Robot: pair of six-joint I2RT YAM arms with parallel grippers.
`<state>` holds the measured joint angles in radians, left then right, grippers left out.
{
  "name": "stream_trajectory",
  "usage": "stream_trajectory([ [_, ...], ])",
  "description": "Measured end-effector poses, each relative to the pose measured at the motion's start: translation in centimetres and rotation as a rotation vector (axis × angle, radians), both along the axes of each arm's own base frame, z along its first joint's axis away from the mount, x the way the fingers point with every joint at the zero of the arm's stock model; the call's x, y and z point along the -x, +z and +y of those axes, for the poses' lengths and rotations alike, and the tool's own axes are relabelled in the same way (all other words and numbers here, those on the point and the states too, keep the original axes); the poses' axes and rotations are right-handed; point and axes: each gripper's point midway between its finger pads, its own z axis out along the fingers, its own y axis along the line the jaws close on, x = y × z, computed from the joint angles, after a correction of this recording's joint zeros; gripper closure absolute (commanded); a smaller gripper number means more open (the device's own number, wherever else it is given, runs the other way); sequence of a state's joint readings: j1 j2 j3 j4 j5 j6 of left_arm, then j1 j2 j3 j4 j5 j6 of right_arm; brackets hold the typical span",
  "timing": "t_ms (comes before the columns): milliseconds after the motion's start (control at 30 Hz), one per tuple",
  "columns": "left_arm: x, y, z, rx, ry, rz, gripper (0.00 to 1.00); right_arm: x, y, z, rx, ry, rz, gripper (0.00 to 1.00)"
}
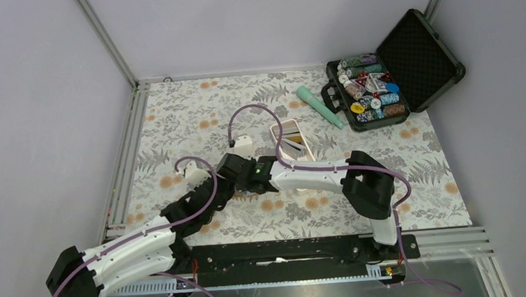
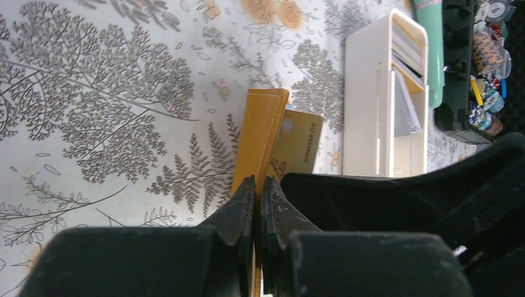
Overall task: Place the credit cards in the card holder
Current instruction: Insert the credit card into the card holder.
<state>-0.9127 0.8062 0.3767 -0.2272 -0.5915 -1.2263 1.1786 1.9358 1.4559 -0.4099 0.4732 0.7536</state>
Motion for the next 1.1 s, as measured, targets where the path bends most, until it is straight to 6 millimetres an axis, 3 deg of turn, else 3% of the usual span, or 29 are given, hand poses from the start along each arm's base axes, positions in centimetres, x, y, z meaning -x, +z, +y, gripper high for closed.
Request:
stream_trajectory([
  [300,0.6,-3.0,0.3,0.074,-0.007,0.051,1.0,-0.1,-2.2,0.1,0.057,0.022,0.01,1.0],
  [900,0.3,-2.9,-0.3,0.134,-0.029,0.041,1.0,-0.3,-2.0,0.2,0.161,0.044,-0.058,1.0],
  [1100,0.4,-3.6,0.5,0.094,-0.019,0.059,1.0,-0.3,-1.5,-0.3,0.177,0.041,-0.068,1.0],
])
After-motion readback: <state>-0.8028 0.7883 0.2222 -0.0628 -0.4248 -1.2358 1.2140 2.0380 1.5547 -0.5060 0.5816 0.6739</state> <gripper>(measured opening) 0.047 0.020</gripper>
